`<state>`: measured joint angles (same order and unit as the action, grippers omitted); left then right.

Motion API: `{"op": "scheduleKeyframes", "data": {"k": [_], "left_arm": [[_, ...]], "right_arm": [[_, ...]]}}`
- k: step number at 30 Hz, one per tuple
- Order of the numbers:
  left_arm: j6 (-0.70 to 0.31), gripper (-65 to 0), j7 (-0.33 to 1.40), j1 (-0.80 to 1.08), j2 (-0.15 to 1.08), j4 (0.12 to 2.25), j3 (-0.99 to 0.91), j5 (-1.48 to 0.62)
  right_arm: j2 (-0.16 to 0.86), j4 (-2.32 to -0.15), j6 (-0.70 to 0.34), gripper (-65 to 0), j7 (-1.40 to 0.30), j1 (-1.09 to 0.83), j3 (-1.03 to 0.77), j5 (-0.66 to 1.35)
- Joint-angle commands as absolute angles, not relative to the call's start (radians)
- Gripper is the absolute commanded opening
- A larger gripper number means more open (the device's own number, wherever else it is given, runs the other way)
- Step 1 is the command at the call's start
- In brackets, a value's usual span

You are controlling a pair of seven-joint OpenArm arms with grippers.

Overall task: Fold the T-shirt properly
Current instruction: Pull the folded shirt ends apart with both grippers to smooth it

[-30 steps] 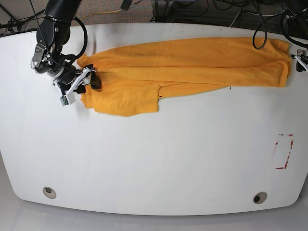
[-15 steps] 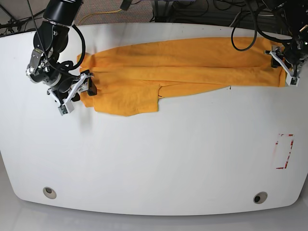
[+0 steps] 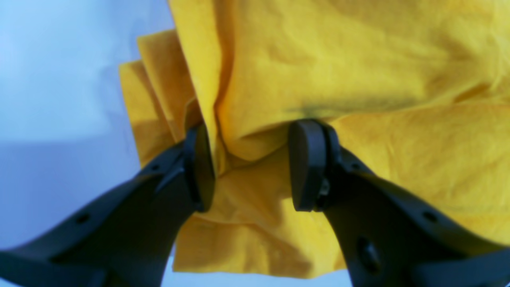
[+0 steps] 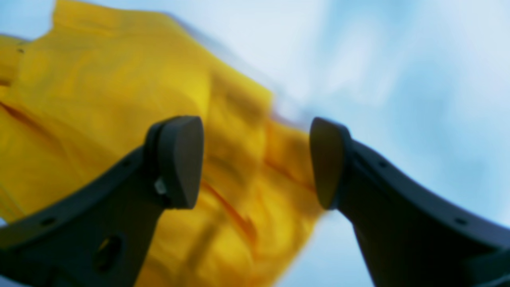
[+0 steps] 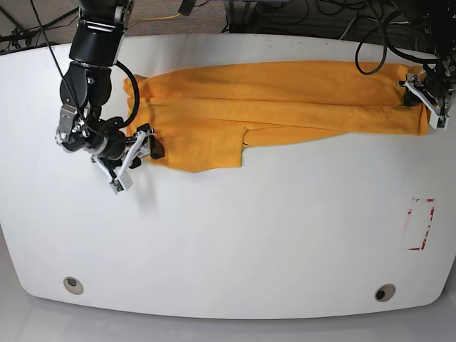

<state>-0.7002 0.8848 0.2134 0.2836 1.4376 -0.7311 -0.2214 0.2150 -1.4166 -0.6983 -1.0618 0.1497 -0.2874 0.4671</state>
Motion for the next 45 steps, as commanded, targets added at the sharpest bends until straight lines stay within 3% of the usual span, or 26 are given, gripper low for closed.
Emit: {"op": "scheduleKeyframes", "data": {"k": [1,15,19,22,28,36,45], "left_arm": [[-0.698,-38.8,0.929,0.209,0.291,1.432,-0.705,-0.180],[-0.698,-38.8,0.929,0.203,0.291,1.432,-0.699,-0.174],[-0.698,-38.8,0.929,0.202,0.291,1.432,-0.700,-0.174],[-0.698,-38.8,0.929,0.200,0.289,1.432,-0.697,-0.174],[-0.698,-38.8,0.929,0.160,0.288,1.425,-0.696,-0.173],[-0.698,-38.8,0.929,0.137,0.308,1.426,-0.575,-0.173],[-0.698,-38.8,0.929,0.116,0.308,1.425,-0.561,-0.173]], "right_arm": [[0.217,-1.389,-0.698,-25.0,-1.041,0.216,-0.271,0.479],[0.188,-1.165,-0.698,-27.1,-0.938,0.306,-0.171,0.478],[0.186,-1.161,-0.698,-43.1,-0.935,0.302,-0.171,0.478],[0.186,-1.168,-0.698,-65.0,-0.935,0.298,-0.173,0.484],[0.191,-1.354,-0.698,-65.0,-0.952,0.237,-0.179,0.489],[0.183,-1.629,-0.698,-65.0,-1.158,0.124,-0.298,0.490],[0.186,-1.788,-0.698,-65.0,-1.193,-0.024,-0.352,0.490]]}}
